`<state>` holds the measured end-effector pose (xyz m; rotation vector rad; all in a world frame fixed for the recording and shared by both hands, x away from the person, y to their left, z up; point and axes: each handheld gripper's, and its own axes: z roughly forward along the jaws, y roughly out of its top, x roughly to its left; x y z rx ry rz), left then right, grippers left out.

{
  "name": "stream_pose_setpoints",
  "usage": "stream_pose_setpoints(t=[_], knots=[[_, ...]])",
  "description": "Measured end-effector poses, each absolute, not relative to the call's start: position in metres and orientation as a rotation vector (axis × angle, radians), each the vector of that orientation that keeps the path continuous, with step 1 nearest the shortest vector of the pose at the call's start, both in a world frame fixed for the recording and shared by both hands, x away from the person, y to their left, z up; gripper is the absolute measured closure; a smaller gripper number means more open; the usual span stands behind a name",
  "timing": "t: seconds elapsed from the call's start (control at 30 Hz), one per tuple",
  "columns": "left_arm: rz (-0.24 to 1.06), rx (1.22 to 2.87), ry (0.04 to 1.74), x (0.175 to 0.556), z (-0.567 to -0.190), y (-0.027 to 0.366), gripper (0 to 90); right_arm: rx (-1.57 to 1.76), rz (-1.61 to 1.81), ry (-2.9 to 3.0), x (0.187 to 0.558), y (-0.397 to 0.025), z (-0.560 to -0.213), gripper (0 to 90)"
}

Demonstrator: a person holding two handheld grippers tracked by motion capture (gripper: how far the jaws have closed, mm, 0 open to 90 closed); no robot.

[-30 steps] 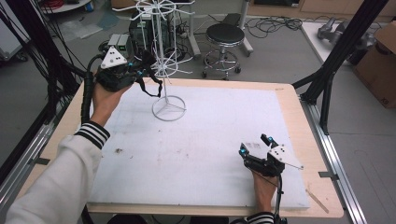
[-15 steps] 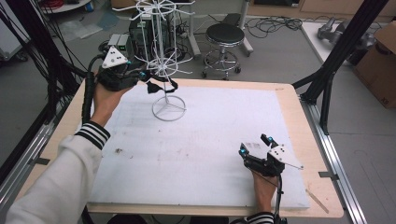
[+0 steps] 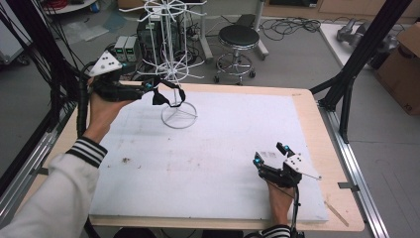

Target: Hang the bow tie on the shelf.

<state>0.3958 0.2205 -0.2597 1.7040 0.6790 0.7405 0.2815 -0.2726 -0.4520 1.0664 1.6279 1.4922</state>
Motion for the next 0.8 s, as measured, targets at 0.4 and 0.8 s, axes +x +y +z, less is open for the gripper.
stream_pose_setpoints(t=[0.4,0.8], knots=[[0.706,1.558,0.624,0.313,-0.341,0.286,13.8,1.052,1.474,1.641,0.282,-0.271,-0.452,10.5],[0.718,1.447,0.717,0.283,-0.444,0.295,12.7,1.056,1.478,1.641,0.282,-0.271,-0.452,10.5]])
